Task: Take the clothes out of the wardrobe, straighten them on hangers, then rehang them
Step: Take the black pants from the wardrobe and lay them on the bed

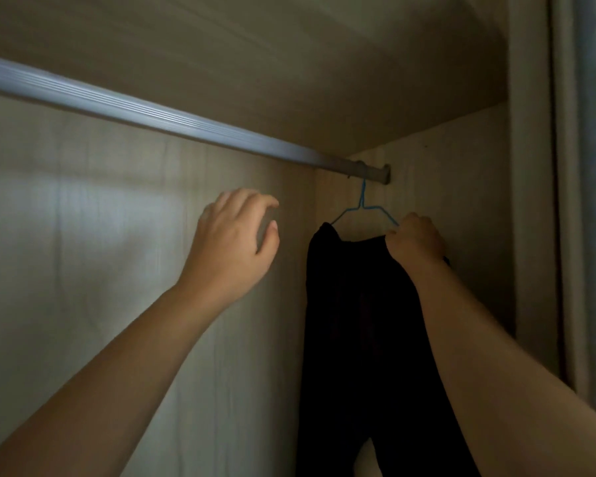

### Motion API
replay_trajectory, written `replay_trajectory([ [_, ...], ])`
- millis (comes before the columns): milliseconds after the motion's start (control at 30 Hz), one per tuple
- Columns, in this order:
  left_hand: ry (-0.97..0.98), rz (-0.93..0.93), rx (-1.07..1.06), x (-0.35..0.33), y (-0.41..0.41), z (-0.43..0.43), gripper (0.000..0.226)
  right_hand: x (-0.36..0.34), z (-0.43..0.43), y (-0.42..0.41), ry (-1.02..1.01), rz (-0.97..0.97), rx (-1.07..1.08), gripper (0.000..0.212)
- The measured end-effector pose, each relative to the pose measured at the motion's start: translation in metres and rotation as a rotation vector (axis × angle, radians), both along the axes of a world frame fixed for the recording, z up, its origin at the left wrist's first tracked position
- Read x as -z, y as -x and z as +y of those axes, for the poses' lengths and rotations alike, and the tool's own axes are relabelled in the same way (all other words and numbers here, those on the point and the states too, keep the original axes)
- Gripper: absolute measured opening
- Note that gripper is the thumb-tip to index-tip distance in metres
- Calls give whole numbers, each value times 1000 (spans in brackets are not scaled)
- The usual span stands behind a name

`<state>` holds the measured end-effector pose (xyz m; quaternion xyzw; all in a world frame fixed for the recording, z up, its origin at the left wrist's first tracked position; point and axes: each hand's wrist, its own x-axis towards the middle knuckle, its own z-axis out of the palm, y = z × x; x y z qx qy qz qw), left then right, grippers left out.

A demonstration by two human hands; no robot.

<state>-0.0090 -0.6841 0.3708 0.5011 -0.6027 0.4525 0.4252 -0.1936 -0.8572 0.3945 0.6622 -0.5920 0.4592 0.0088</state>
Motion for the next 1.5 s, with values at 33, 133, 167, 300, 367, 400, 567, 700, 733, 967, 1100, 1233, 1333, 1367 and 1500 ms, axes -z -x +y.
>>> replay_trajectory([
  [33,37,-41,-72,-8,-4,1,40,-2,1,-1,-20,0,-33,26],
  [133,137,-163,-239,-32,-17,3,35,-7,5,-6,-81,-32,-216,15],
  [167,149,-200,-289,-39,-23,3,35,-8,6,-8,-112,-82,-290,18],
  [300,111,-215,-441,-61,-46,10,41,-14,9,-15,-156,-295,-400,16],
  [367,80,-202,-498,-68,-55,15,43,-14,14,-16,-129,-257,-350,14],
  [400,62,-186,-518,-71,-60,18,44,-13,17,-17,-106,-221,-319,16],
  [567,6,-64,-496,-78,-77,30,53,-14,34,-23,-23,-199,-311,34],
  [700,-32,-106,-506,-77,-85,34,55,-20,44,-25,40,-262,-434,34],
  [733,-39,-105,-502,-77,-85,34,55,-20,49,-24,50,-294,-486,33],
  [967,-36,-64,-343,-47,-64,29,59,6,92,-6,214,-156,-491,24],
  [1100,-105,-2,-154,-7,-45,25,61,28,131,6,296,11,-435,22],
  [1233,-151,92,-10,23,-38,23,55,47,171,24,365,70,-383,15],
  [1333,-182,174,67,44,-38,26,49,67,203,39,358,84,-362,19],
  [1367,-176,174,79,50,-39,28,48,74,213,45,353,75,-362,20],
  [1500,-199,222,115,68,-29,38,45,105,250,75,310,36,-369,22],
])
